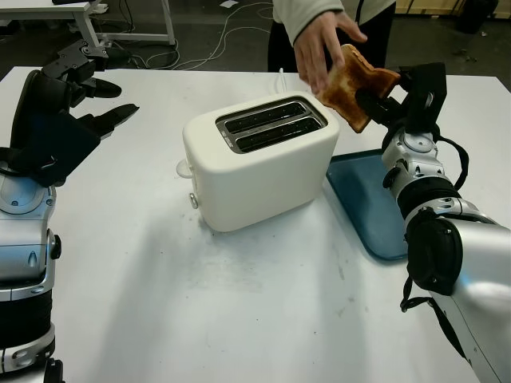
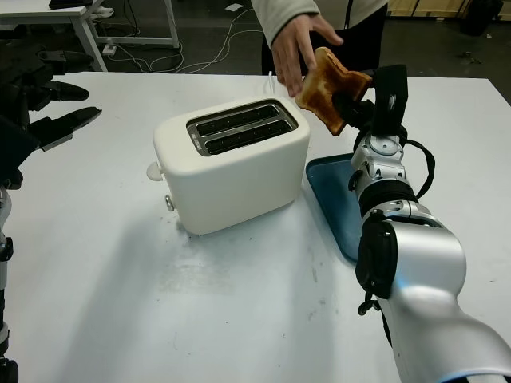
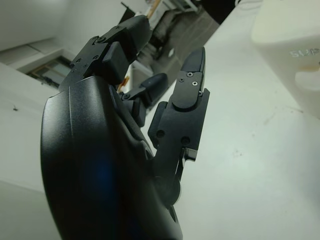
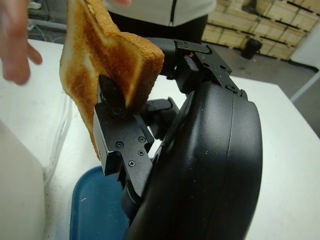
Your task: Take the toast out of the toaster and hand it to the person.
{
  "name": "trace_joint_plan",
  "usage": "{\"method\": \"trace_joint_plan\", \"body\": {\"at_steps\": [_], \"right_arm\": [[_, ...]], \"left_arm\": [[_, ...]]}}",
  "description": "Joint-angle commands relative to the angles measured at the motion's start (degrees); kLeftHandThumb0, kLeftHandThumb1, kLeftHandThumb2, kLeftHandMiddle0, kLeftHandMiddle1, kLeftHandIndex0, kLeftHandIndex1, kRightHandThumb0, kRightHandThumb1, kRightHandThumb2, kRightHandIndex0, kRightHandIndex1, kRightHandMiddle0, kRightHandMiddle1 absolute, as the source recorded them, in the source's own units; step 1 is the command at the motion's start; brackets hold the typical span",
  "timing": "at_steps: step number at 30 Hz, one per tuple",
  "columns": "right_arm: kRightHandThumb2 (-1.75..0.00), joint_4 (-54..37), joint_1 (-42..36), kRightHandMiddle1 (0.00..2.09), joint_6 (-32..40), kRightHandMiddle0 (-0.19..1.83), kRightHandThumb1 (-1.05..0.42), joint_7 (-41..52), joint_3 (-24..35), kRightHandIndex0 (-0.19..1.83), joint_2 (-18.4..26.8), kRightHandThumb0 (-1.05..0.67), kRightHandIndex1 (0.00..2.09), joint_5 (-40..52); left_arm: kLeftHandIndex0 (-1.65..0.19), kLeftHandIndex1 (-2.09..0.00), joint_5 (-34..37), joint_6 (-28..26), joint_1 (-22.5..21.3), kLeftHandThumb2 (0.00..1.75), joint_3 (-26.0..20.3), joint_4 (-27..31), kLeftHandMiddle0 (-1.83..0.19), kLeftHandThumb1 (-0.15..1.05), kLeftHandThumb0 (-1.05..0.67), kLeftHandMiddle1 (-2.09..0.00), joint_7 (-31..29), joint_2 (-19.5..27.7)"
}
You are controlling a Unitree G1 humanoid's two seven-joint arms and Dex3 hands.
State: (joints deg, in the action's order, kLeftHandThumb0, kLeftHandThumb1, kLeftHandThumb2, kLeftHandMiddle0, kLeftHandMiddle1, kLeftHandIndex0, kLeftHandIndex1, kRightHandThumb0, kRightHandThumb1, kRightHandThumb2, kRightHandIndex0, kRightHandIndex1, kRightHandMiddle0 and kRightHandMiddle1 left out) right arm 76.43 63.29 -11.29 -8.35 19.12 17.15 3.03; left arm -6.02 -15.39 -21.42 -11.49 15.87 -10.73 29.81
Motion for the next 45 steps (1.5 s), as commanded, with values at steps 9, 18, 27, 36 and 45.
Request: {"method": "trace_joint_plan", "body": {"at_steps": [9, 18, 27, 36, 45], "right_arm": [[-0.16, -0.1, 0.1, 1.75, -0.5, 0.50, -0.92, 0.3, -1.1, 0.73, 0.0, 0.17, 1.75, -0.9], [-0.16, -0.1, 0.1, 1.75, -0.9, 0.49, -0.92, -0.2, -2.3, 0.71, -0.1, 0.17, 1.75, -2.2], [-0.13, -0.1, -0.3, 1.75, -2.0, 0.55, -0.92, -0.9, -4.3, 0.75, -0.1, 0.16, 1.75, -4.3], [-0.07, -0.2, -0.7, 1.75, -2.5, 0.51, -0.91, -4.2, -8.5, 0.69, 0.1, -0.02, 1.75, -8.6], [-0.06, -1.2, -0.5, 0.34, -4.6, 0.74, -0.92, -2.2, -9.1, 0.55, 0.7, -0.47, 1.25, -8.8]], "left_arm": [[-0.40, -0.59, -0.4, 0.7, 0.3, 0.03, -0.1, 0.2, -0.30, 0.92, -0.18, -0.98, 0.2, 0.1], [-0.39, -0.59, 0.1, 0.3, 0.4, 0.03, -0.4, 0.3, -0.29, 0.92, -0.15, -0.98, 0.5, -0.4], [-0.38, -0.60, 0.0, 0.4, 0.4, 0.03, -0.3, 0.2, -0.29, 0.92, -0.17, -1.00, 0.1, -0.2], [-0.39, -0.61, -0.1, 0.9, 0.5, 0.03, -0.3, -0.1, -0.30, 0.92, -0.17, -1.01, 0.3, -0.4], [-0.40, -0.63, -0.1, 2.5, 0.7, 0.03, -0.4, -1.3, -0.30, 0.92, -0.19, -1.04, 0.3, -0.2]]}}
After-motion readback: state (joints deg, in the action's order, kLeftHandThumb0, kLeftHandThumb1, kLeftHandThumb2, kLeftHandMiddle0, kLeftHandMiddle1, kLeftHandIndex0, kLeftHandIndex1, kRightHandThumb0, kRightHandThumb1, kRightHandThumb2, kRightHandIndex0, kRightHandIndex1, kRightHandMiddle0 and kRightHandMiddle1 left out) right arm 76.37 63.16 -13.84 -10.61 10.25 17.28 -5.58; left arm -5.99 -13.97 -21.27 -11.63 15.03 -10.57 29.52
